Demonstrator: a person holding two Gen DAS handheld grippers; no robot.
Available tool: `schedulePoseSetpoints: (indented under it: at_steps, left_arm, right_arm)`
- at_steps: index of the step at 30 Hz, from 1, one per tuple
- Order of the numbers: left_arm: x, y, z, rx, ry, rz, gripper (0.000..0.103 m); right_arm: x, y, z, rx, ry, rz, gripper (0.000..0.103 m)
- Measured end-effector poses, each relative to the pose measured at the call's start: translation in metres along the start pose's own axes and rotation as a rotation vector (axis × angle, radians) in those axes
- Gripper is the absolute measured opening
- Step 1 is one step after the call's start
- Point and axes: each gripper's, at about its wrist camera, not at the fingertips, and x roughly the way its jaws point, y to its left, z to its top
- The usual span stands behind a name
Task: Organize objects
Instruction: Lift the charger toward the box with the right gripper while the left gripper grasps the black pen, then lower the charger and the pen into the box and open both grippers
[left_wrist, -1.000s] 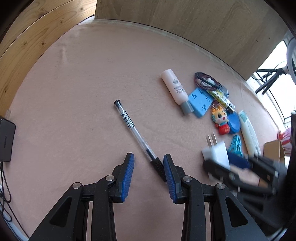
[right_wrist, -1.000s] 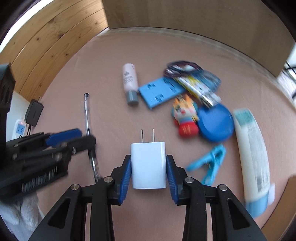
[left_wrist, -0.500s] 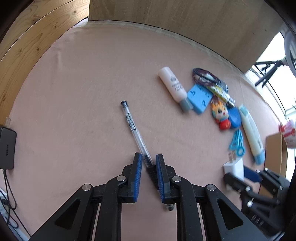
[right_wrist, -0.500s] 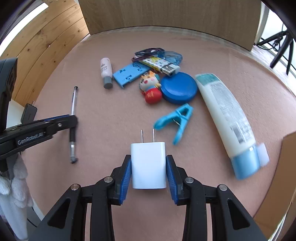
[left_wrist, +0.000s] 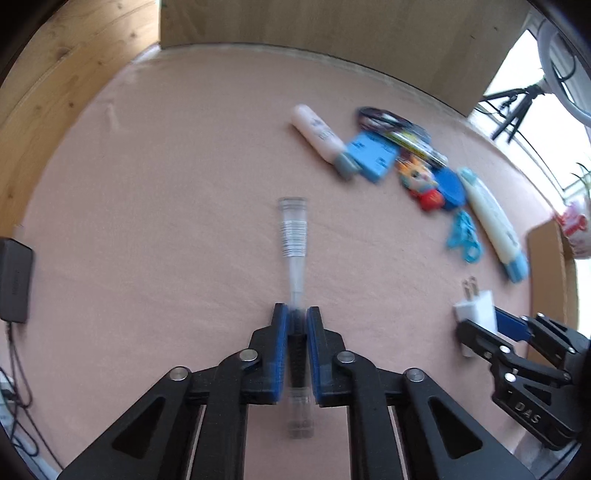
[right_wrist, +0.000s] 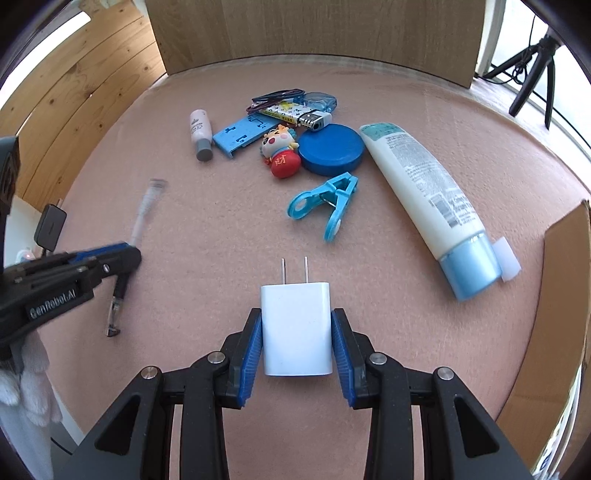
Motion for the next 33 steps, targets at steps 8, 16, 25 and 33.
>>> schedulePoseSetpoints:
  at_steps: [8, 16, 25, 33]
  left_arm:
    - [-0.01, -0.018, -0.014, 0.001, -0.001, -0.075, 0.01]
    - [-0.008, -0.104, 0.005, 0.106, -0.032, -0.158, 0.01]
    - [-0.032, -0.219, -0.001, 0.291, -0.048, -0.27, 0.011]
    - [-0.035, -0.3, -0.016, 0.393, -0.023, -0.344, 0.011]
  right_arm:
    - [-0.026, -0.025, -0.018, 0.082, -0.043, 0.012, 0.033]
    - [-0.072, -0.067, -0.037, 0.191, -0.121, 0.01, 0.033]
    - [-0.123, -0.131, -0.069, 0.322, -0.203, -0.059, 0.033]
    - [-0.145, -0.185, -0.093, 0.418, -0.238, -0.121, 0.033]
